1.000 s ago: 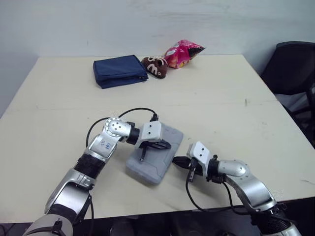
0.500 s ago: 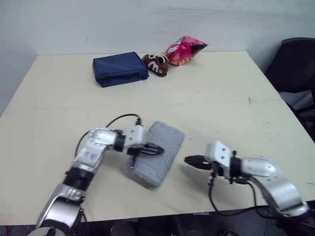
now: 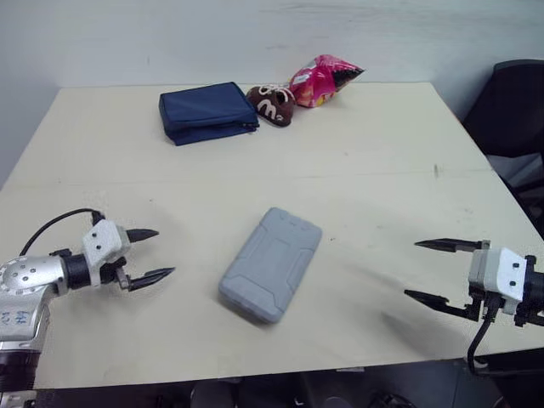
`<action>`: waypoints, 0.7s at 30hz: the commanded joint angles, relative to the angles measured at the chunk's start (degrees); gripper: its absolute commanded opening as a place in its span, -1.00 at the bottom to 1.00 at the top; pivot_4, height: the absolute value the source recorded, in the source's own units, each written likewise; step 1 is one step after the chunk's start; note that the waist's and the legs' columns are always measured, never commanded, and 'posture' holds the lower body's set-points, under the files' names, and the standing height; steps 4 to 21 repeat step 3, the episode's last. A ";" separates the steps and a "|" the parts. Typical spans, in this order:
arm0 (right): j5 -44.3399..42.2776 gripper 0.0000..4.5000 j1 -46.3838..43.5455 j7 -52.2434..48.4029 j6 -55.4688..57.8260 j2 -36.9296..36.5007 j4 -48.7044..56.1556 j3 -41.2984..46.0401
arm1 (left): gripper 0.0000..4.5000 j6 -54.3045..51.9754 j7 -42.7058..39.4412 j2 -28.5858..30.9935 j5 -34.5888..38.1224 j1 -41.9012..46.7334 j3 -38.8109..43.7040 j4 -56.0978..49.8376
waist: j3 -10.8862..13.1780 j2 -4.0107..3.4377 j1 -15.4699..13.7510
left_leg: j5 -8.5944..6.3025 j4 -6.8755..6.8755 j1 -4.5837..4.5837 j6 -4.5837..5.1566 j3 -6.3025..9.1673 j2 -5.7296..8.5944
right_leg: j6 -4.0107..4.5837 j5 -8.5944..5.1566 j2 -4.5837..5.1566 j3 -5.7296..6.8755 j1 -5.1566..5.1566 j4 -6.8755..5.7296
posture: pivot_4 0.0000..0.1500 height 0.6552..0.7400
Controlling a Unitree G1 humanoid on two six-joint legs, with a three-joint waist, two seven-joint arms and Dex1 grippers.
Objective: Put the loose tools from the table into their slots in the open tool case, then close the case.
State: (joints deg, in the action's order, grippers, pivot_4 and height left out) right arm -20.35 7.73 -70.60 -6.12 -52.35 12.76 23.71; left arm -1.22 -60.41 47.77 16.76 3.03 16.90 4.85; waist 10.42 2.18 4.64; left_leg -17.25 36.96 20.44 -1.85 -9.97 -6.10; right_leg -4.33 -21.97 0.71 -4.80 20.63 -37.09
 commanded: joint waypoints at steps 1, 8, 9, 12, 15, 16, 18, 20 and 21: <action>-1.12 0.98 -0.58 0.53 -0.75 -0.36 -1.08 1.28 | 0.99 0.27 1.97 -0.69 1.47 -2.00 2.45 -2.97 | 0.01 0.00 -0.22 | -0.02 -0.01 0.01 0.00 0.01 0.00 | 0.00 0.00 0.00 0.01 0.00 0.03 | 1.00 1.00; -1.43 0.98 -1.72 1.65 -0.50 0.22 -1.89 1.17 | 0.99 -0.03 3.03 -1.48 2.10 -2.73 2.85 -4.05 | 0.01 -0.01 -0.27 | -0.05 -0.03 0.03 0.00 0.01 -0.01 | 0.00 0.00 -0.01 0.03 0.00 0.09 | 1.00 1.00; -1.43 0.98 -1.72 1.65 -0.50 0.22 -1.89 1.17 | 0.99 -0.03 3.03 -1.48 2.10 -2.73 2.85 -4.05 | 0.01 -0.01 -0.27 | -0.05 -0.03 0.03 0.00 0.01 -0.01 | 0.00 0.00 -0.01 0.03 0.00 0.09 | 1.00 1.00; -1.43 0.98 -1.72 1.65 -0.50 0.22 -1.89 1.17 | 0.99 -0.03 3.03 -1.48 2.10 -2.73 2.85 -4.05 | 0.01 -0.01 -0.27 | -0.05 -0.03 0.03 0.00 0.01 -0.01 | 0.00 0.00 -0.01 0.03 0.00 0.09 | 1.00 1.00; -1.43 0.98 -1.72 1.65 -0.50 0.22 -1.89 1.17 | 0.99 -0.03 3.03 -1.48 2.10 -2.73 2.85 -4.05 | 0.01 -0.01 -0.27 | -0.05 -0.03 0.03 0.00 0.01 -0.01 | 0.00 0.00 -0.01 0.03 0.00 0.09 | 1.00 1.00; -1.43 0.98 -1.72 1.65 -0.50 0.22 -1.89 1.17 | 0.99 -0.03 3.03 -1.48 2.10 -2.73 2.85 -4.05 | 0.01 -0.01 -0.27 | -0.05 -0.03 0.03 0.00 0.01 -0.01 | 0.00 0.00 -0.01 0.03 0.00 0.09 | 1.00 1.00; -1.43 0.98 -1.72 1.65 -0.50 0.22 -1.89 1.17 | 0.99 -0.03 3.03 -1.48 2.10 -2.73 2.85 -4.05 | 0.01 -0.01 -0.27 | -0.05 -0.03 0.03 0.00 0.01 -0.01 | 0.00 0.00 -0.01 0.03 0.00 0.09 | 1.00 1.00; -1.43 0.98 -1.72 1.65 -0.50 0.22 -1.89 1.17 | 0.99 -0.03 3.03 -1.48 2.10 -2.73 2.85 -4.05 | 0.01 -0.01 -0.27 | -0.05 -0.03 0.03 0.00 0.01 -0.01 | 0.00 0.00 -0.01 0.03 0.00 0.09 | 1.00 1.00; -1.43 0.98 -1.72 1.65 -0.50 0.22 -1.89 1.17 | 0.99 -0.03 3.03 -1.48 2.10 -2.73 2.85 -4.05 | 0.01 -0.01 -0.27 | -0.05 -0.03 0.03 0.00 0.01 -0.01 | 0.00 0.00 -0.01 0.03 0.00 0.09 | 1.00 1.00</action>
